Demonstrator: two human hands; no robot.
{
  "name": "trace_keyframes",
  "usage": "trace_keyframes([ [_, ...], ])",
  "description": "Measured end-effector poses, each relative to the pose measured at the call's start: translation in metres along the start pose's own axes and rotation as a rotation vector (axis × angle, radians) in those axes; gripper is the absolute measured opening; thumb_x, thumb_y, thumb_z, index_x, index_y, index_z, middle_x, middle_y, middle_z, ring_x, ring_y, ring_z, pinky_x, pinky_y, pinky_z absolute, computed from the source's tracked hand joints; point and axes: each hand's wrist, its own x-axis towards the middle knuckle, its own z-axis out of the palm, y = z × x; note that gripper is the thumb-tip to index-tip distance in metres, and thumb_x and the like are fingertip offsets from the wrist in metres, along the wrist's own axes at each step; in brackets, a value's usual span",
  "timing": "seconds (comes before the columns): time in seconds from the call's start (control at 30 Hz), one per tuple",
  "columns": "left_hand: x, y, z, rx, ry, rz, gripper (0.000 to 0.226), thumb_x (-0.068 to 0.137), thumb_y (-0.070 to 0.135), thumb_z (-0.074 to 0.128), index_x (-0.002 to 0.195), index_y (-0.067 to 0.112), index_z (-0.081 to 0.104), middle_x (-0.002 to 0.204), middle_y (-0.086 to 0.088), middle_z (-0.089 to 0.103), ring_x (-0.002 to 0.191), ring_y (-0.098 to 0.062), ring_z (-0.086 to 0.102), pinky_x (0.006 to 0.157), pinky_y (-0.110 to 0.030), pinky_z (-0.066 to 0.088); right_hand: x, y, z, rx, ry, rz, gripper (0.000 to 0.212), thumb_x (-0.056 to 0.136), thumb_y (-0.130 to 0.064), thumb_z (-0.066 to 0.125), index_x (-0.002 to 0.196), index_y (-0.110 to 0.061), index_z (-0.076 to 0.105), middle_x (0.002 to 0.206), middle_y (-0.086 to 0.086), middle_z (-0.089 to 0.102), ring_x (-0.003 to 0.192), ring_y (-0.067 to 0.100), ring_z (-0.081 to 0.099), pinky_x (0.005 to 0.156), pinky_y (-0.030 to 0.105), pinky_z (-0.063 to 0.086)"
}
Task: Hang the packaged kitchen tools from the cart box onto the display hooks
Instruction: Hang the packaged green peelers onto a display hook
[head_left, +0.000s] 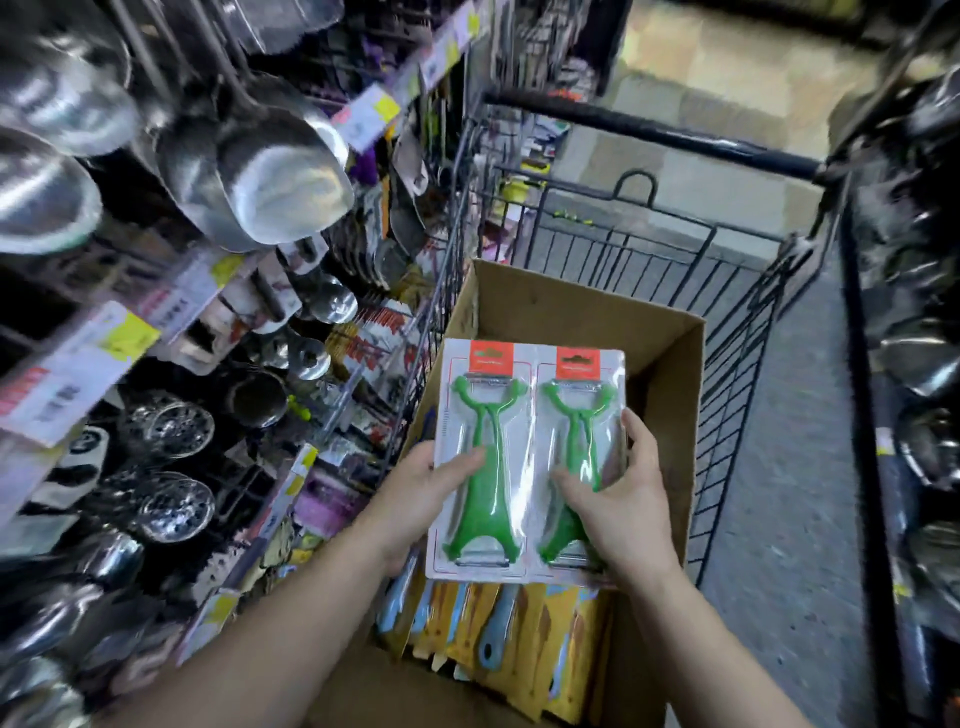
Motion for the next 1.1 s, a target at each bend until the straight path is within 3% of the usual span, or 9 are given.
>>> trace_keyframes([
  [0.1,-0.023,0.001,0.006,0.013,0.008,0.010,0.087,0.055,0.061,0.089,0.126,0.024,0.057,0.127,0.001,0.069,0.115,-0.021,0.066,0.106,-0.047,0.049,-0.012,-0.008,-0.010,0.000,-0.035,-0.093,0.091,0.072,-0.026,0.085,0.146,-0.036,0.033,0.144,-0.006,0.049,0.130,0.010,0.049,0.110,0.035,0.042],
  [0.17,-0.042,0.000,0.015,0.039,0.038,0.046,0.052,0.078,0.032,0.086,0.119,0.023,0.055,0.120,0.009,0.067,0.107,-0.008,0.065,0.097,-0.030,0.051,-0.022,-0.011,-0.019,-0.003,-0.051,-0.172,0.080,0.074,-0.014,0.083,0.125,-0.058,0.040,0.128,-0.012,0.058,0.121,0.008,0.054,0.104,0.030,0.045],
  [0.27,-0.073,-0.007,0.030,0.035,0.057,0.113,0.053,0.090,0.017,0.074,0.128,0.031,0.041,0.098,0.026,0.047,0.088,0.007,0.049,0.085,-0.022,0.041,-0.039,-0.014,-0.034,-0.007,-0.107,-0.246,0.086,0.076,-0.006,0.079,0.096,-0.080,0.040,0.105,-0.031,0.058,0.111,0.004,0.057,0.095,0.026,0.048],
  [0.4,-0.110,-0.021,0.039,0.010,0.158,0.155,0.047,0.088,0.021,0.077,0.118,0.029,0.042,0.105,0.020,0.057,0.093,0.006,0.054,0.094,-0.022,0.044,-0.062,-0.012,-0.051,0.039,-0.172,-0.297,0.073,0.077,-0.006,0.079,0.106,-0.062,0.041,0.106,-0.033,0.056,0.106,-0.005,0.058,0.094,0.024,0.048],
  [0.57,-0.151,-0.041,0.029,0.017,0.305,0.246,0.116,0.043,0.065,0.089,0.142,0.026,0.044,0.136,0.001,0.063,0.121,-0.022,0.063,0.107,-0.047,0.048,-0.097,-0.022,-0.058,0.072,-0.235,-0.348,0.082,0.067,-0.031,0.080,0.133,-0.051,0.036,0.126,-0.014,0.057,0.118,0.014,0.059,0.102,0.043,0.050],
  [0.73,-0.213,-0.046,0.012,-0.044,0.424,0.260,0.104,0.050,0.054,0.091,0.138,0.025,0.044,0.133,0.003,0.063,0.117,-0.023,0.065,0.107,-0.045,0.048,-0.133,-0.042,-0.045,0.083,-0.383,-0.449,0.087,0.079,-0.015,0.079,0.149,-0.031,0.030,0.124,-0.013,0.060,0.107,0.009,0.064,0.098,0.036,0.052],
  [0.87,-0.258,-0.062,-0.014,-0.154,0.569,0.247,0.070,0.079,0.025,0.085,0.135,0.025,0.043,0.127,0.006,0.062,0.113,-0.023,0.065,0.105,-0.041,0.050,-0.168,-0.062,-0.015,0.075,-0.498,-0.547,0.083,0.082,-0.014,0.078,0.148,-0.028,0.032,0.124,-0.016,0.054,0.096,-0.004,0.058,0.076,0.008,0.045],
  [1.0,-0.311,-0.088,-0.043,-0.260,0.727,0.298,0.074,0.079,0.025,0.085,0.142,0.025,0.045,0.126,0.002,0.068,0.106,-0.019,0.070,0.097,-0.037,0.054,-0.214,-0.076,0.026,0.083,-0.649,-0.591,0.081,0.081,-0.013,0.078,0.147,-0.029,0.034,0.112,-0.032,0.054,0.103,-0.001,0.062,0.095,0.032,0.052],
  [1.1,-0.357,-0.107,-0.060,-0.280,0.870,0.310,0.083,0.078,0.035,0.085,0.146,0.025,0.039,0.136,0.003,0.059,0.117,-0.020,0.063,0.103,-0.038,0.050,-0.255,-0.083,0.053,0.082,-0.727,-0.649,0.082,0.079,-0.015,0.079,0.146,-0.031,0.035,0.118,-0.025,0.057,0.110,0.003,0.061,0.098,0.031,0.049],
])
